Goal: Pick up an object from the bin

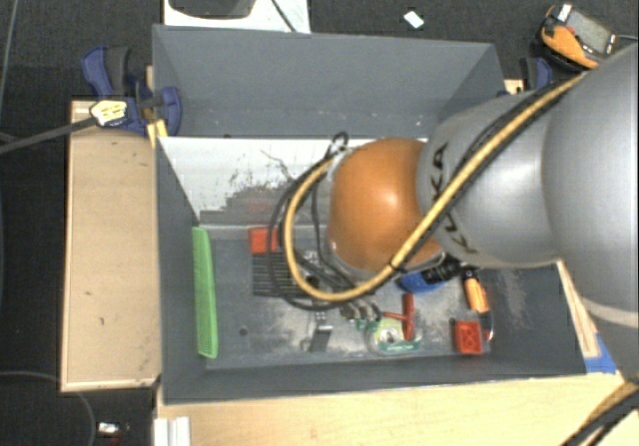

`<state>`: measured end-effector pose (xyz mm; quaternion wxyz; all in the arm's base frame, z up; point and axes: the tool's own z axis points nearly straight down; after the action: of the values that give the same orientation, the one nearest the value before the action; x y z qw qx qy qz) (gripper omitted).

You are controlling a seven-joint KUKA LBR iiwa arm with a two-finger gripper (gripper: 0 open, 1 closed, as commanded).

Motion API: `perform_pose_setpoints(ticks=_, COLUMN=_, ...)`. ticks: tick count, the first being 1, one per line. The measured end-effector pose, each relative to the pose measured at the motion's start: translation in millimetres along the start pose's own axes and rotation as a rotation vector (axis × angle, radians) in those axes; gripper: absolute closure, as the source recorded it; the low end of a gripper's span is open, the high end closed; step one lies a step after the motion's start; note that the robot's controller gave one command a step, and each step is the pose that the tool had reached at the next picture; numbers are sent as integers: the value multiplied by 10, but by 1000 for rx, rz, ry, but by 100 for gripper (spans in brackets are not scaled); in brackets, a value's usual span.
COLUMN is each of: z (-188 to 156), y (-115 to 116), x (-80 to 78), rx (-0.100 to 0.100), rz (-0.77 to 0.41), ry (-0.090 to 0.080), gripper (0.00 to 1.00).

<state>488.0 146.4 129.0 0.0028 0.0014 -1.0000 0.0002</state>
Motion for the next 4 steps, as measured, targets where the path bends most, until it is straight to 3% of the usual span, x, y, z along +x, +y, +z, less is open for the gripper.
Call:
perform_pose_setpoints(ticks=1, z=-34, y=-6, x=-22, rx=-1, rz=6, ry=-7, gripper=0)
perform_pose_setpoints(ticks=2, z=441, y=-112, x=-469, rx=-4, rz=70, ry=-14, gripper=0)
perform_pose_setpoints(ticks=3, z=704, y=-124, x=-646, rx=-4, rz=97, ry=-12, gripper=0)
perform_pose_setpoints(ticks=4, z=621, y=-142, x=-638, rx=-4, rz=92, ry=-16, gripper=0)
